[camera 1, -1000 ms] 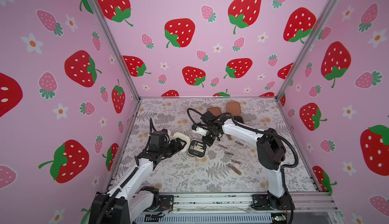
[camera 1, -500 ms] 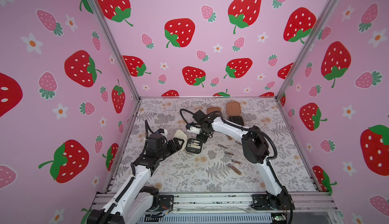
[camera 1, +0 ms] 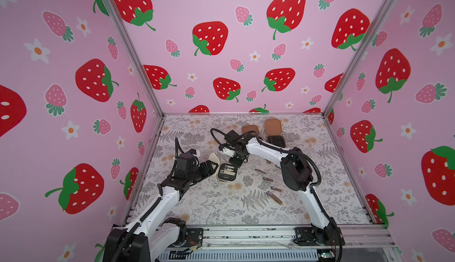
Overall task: Organize nail clipper sets
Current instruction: Place the storage box at the center of the board, then close the storage box at the center of the board.
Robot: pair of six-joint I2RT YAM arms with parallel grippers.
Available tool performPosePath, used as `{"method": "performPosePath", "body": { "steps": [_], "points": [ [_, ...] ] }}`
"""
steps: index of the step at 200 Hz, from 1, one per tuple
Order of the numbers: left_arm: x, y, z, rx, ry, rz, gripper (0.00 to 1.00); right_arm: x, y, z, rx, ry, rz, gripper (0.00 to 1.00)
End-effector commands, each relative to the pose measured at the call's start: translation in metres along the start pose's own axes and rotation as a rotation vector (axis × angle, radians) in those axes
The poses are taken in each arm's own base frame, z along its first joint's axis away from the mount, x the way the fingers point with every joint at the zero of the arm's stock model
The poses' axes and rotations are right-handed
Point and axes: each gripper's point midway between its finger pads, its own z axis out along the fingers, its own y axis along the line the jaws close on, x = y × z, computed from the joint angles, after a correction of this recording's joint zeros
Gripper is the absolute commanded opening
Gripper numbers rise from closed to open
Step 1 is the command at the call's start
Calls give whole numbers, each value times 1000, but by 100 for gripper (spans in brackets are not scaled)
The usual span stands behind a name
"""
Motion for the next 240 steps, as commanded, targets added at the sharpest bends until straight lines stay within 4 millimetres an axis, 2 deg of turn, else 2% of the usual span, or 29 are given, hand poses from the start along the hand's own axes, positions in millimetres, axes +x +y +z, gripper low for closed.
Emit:
{"method": "performPosePath", "body": {
  "steps": [1,14,15,24,42,64,91,120,146,189,211,221,240],
  "points": [
    [-16,-36,-4,85,-26,84,77,-2,-22,-46,134,-51,145,49],
    [-15,-46,-2,100,-15,111,77,4,-33,-66,188,-74,235,51],
    [-15,-46,-2,101,-15,113,77,5,-34,-70,193,-79,250,54],
    [-13,-52,0,108,-6,131,77,11,-41,-84,217,-101,323,58],
    [-8,-59,8,113,16,157,77,23,-45,-104,190,-160,474,63],
    [0,-58,25,112,51,155,76,24,-42,-125,63,-297,644,68],
    [11,-53,43,109,97,149,74,13,-24,-132,-118,-421,746,71],
    [21,-51,57,105,132,157,73,2,-11,-122,-235,-439,789,71],
    [29,-41,64,78,160,155,71,4,-9,-102,-255,-392,822,68],
    [39,-8,74,-57,196,140,68,15,9,-71,-307,-314,846,55],
    [38,14,76,-169,195,136,65,21,20,-59,-318,-280,846,52],
    [37,23,75,-223,192,134,65,24,24,-54,-318,-263,846,48],
    [32,34,72,-305,184,137,65,29,32,-46,-313,-237,846,45]
  ]
}}
